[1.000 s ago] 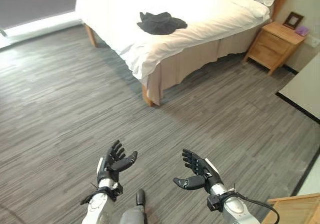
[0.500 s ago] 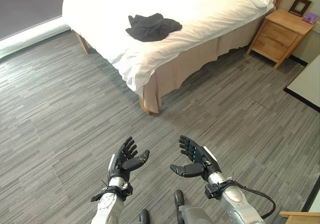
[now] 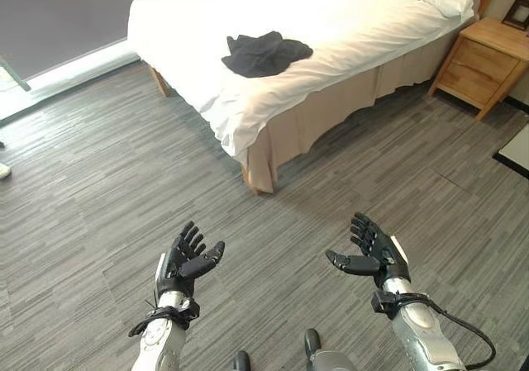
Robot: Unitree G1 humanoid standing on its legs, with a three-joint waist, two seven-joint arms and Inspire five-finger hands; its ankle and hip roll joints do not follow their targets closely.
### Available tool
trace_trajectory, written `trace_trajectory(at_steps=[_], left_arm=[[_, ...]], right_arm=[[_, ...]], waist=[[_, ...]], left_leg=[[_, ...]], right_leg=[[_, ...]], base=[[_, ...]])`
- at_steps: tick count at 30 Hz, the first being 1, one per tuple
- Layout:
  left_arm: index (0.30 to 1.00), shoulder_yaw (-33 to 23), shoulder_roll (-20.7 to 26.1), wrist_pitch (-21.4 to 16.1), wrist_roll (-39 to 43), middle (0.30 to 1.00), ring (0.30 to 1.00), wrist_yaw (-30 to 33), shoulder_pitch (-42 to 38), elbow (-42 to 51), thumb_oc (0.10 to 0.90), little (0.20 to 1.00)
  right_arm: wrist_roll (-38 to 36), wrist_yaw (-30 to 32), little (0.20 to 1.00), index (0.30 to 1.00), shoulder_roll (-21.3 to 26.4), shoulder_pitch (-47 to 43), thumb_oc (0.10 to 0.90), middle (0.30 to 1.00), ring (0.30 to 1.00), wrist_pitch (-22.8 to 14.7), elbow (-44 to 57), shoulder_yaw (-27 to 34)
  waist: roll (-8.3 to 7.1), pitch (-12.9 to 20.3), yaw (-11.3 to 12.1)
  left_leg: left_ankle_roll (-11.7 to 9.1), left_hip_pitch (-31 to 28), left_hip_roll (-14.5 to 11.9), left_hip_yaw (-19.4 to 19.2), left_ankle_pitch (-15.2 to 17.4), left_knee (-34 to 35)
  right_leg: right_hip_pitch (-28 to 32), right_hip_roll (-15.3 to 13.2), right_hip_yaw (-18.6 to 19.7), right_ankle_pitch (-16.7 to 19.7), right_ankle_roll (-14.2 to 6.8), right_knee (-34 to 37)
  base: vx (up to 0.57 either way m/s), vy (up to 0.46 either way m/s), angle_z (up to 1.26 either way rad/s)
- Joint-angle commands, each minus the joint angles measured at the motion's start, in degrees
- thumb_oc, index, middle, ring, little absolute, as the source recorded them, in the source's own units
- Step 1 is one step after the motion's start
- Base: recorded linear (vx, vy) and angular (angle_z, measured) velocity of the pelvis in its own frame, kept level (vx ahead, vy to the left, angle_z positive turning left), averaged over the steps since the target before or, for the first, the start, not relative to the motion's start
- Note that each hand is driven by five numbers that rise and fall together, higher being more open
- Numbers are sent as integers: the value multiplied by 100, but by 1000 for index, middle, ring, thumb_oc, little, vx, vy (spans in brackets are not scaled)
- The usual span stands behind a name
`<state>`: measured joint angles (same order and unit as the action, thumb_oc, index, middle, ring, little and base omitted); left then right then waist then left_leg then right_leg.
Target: Pick up bed clothes into laundry basket.
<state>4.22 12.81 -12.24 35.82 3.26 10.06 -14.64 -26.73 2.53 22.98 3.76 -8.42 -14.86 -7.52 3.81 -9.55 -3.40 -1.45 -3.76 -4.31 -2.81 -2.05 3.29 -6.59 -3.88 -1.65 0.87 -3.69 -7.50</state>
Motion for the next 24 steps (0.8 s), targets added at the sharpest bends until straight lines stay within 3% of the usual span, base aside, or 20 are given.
trace_trajectory(at_steps=[1, 4, 5, 6, 7, 8, 9, 10, 11, 12, 13, 14, 15, 16, 17, 18, 20, 21, 22, 24], left_arm=[[900, -531, 485, -617, -132, 900, 900, 131, -195, 505, 800, 900], [900, -639, 464, -643, -70, 900, 900, 239, -216, 472, 800, 900], [900, -670, 443, -630, -56, 900, 900, 272, -214, 459, 800, 900], [900, -662, 437, -615, -99, 900, 900, 318, -219, 485, 800, 900], [900, -636, 491, -600, -247, 900, 900, 397, -314, 454, 800, 900], [900, -635, 492, -600, -247, 900, 900, 398, -315, 453, 800, 900], [900, -590, 539, -635, -314, 900, 900, 381, -375, 476, 800, 900], [900, -553, 561, -664, -269, 900, 900, 308, -433, 501, 800, 900], [900, -476, 584, -683, -204, 900, 900, 206, -545, 572, 800, 900], [900, -476, 581, -685, -200, 900, 900, 202, -543, 569, 800, 900], [900, -422, 603, -725, -154, 900, 900, 147, -679, 584, 800, 900], [900, -293, 585, -771, 3, 900, 900, 76, -887, 592, 800, 900], [900, -244, 582, -803, 6, 900, 900, 83, -963, 564, 800, 900], [900, -243, 579, -804, 5, 900, 900, 84, -964, 562, 800, 900], [900, -222, 545, -816, -20, 900, 900, 95, -988, 589, 800, 900], [900, -222, 490, -815, 25, 900, 900, 102, -977, 633, 800, 900], [900, -104, 318, -823, 107, 900, 900, 24, -894, 678, 800, 900], [900, -84, 302, -774, 120, 900, 900, 50, -910, 644, 800, 900], [900, -92, 240, -792, 251, 900, 900, 104, -916, 647, 800, 900], [900, 4, 228, -764, 343, 900, 900, 38, -921, 745, 800, 900]], right_arm=[[-193, -116, 900, 900, -200, -170, 800, 900, 900, -598, 621, 11], [-221, -100, 900, 900, -235, -175, 800, 900, 900, -606, 546, 47], [-179, -91, 900, 900, -263, -137, 800, 900, 900, -608, 534, 68], [-148, -90, 900, 900, -298, -71, 800, 900, 900, -612, 529, 57], [-124, -101, 900, 900, -356, -20, 800, 900, 900, -622, 554, -16], [-124, -101, 900, 900, -357, -21, 800, 900, 900, -622, 554, -16], [-70, -133, 900, 900, -364, 7, 800, 900, 900, -646, 571, -36], [-50, -166, 900, 900, -359, 36, 800, 900, 900, -626, 600, -38], [-115, -206, 900, 900, -321, 73, 800, 900, 900, -612, 580, -22], [-117, -208, 900, 900, -315, 77, 800, 900, 900, -612, 581, -22], [-189, -238, 900, 900, -317, 136, 800, 900, 900, -639, 519, 56], [-216, -275, 900, 900, -326, 278, 800, 900, 900, -619, 466, 87], [-220, -309, 900, 900, -332, 312, 800, 900, 900, -623, 488, 54], [-220, -309, 900, 900, -330, 313, 800, 900, 900, -624, 489, 55], [-184, -338, 900, 900, -322, 328, 800, 900, 900, -600, 478, 27], [-202, -383, 900, 900, -294, 384, 800, 900, 900, -569, 558, -11], [-266, -438, 900, 900, -188, 332, 800, 900, 900, -602, 357, -180], [-262, -405, 900, 900, -129, 287, 800, 900, 900, -589, 414, -235], [-354, -350, 900, 900, -83, 225, 800, 900, 900, -627, 429, -274], [-543, -272, 900, 900, -57, 65, 800, 900, 900, -713, 475, -308]], waist=[[-402, 287, 94], [-331, 212, 121], [-294, 180, 117], [-294, 114, 103], [-153, -70, 4], [-161, -69, 13], [-99, -164, -71], [-104, -175, -147], [-150, -94, -338], [-124, -113, -356], [-121, -99, -599], [-259, -21, -852], [-159, -26, -976], [-131, -45, -988], [-153, 32, -1012], [-199, 126, -990], [-332, 276, -936], [-471, 294, -863], [-616, 229, -712], [-803, 8, -399]], left_leg=[[-131, 252, 259, 22, 723, -773], [-8, 238, 375, 109, 789, -823], [95, 178, 443, 162, 815, -810], [223, 91, 555, 201, 864, -814], [351, -179, 520, 288, 946, -716], [352, -179, 528, 279, 947, -716], [350, -279, 471, 367, 1004, -709], [313, -422, 461, 399, 1121, -670], [205, -776, 456, 483, 1341, -525], [200, -814, 426, 499, 1358, -512], [98, -1174, 373, 666, 1534, -399], [-93, -1621, 403, 803, 1743, -271], [-152, -1794, 173, 818, 1812, -245], [-158, -1814, 135, 822, 1823, -244], [-237, -1969, 42, 821, 1810, -340], [-408, -1888, 8, 817, 1564, -733], [-875, -1167, -109, 688, -185, -2541], [-1033, -733, -152, 557, -770, -3467], [-1007, -330, -1, 568, -821, -4110], [-717, 469, -261, 184, -399, -4824]], right_leg=[[603, -625, -117, -336, -463, 226], [342, -765, -104, -396, -524, -521], [90, -828, -4, -229, -535, -1186], [-209, -882, 167, 224, -509, -1965], [-809, -710, 415, 572, -451, -3121], [-821, -714, 428, 564, -452, -3136], [-1162, -530, 453, 510, -483, -3389], [-1428, -587, 305, 375, -479, -3109], [-1675, -726, 173, 374, -524, -2262], [-1632, -713, 139, 346, -521, -2265], [-1749, -696, 32, 436, -587, -1309], [-2062, -817, -65, 564, -783, -257], [-1796, -767, -354, 649, -826, 235], [-1747, -743, -389, 660, -823, 274], [-1724, -789, -772, 790, -839, 473], [-1511, -756, -880, 768, -732, 388], [-895, -449, -658, 768, -367, 292], [-592, -506, -702, 603, -187, 305], [-276, -503, -689, 516, -79, 475], [345, -403, -526, 271, 21, 728]], base=[[76, 155, 23], [56, 131, 23], [109, 251, 19], [192, 319, 21], [153, 231, 24], [197, 165, 11], [258, 24, -4], [583, -33, -4], [511, -62, -1], [621, -113, 6], [723, -208, 24], [923, -239, 53], [648, -185, 85], [446, -127, 83], [412, -213, 54], [660, -380, 26], [634, -416, 2], [597, -387, 4], [580, -393, 7], [534, -335, -25]])
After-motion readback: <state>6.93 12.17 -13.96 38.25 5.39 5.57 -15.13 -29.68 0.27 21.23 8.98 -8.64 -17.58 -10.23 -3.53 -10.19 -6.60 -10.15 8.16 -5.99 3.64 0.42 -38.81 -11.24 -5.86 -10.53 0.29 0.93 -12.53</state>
